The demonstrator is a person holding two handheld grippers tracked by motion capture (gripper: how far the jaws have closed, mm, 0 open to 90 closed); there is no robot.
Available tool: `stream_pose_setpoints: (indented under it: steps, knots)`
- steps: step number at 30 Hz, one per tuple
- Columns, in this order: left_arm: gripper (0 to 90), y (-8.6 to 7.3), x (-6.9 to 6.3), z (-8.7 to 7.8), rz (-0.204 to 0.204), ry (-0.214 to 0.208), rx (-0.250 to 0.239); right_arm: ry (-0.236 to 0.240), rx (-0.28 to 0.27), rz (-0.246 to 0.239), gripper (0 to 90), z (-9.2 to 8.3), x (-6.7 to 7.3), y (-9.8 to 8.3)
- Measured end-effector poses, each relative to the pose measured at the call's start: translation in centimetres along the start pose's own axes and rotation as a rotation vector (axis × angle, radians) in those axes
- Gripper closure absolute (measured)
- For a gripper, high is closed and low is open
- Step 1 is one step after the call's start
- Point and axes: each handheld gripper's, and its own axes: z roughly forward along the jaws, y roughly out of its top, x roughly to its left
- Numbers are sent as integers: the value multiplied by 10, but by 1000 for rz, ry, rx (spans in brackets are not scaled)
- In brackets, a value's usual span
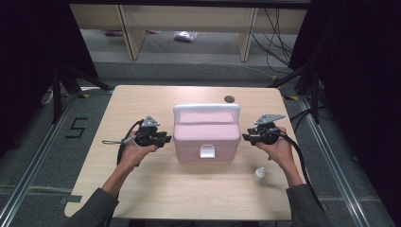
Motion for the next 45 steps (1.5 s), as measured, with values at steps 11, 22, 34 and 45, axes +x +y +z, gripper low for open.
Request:
stream_pose_setpoints:
  steps: [11,22,34,45]
  knots:
    - [505,11,10,-20,14,11,-3,-26,7,1,532,-18,-8,-13]
    - [407,26,10,-44,37,-44,-5,-67,-35,60,482,-42,-21,-41]
    - [352,59,6,-77,137,-75,36,-80,-41,92,460,-61,-22,-69]
    - [298,95,-18,-84,264,-82,117,-76,-36,111,446,-65,-17,-86]
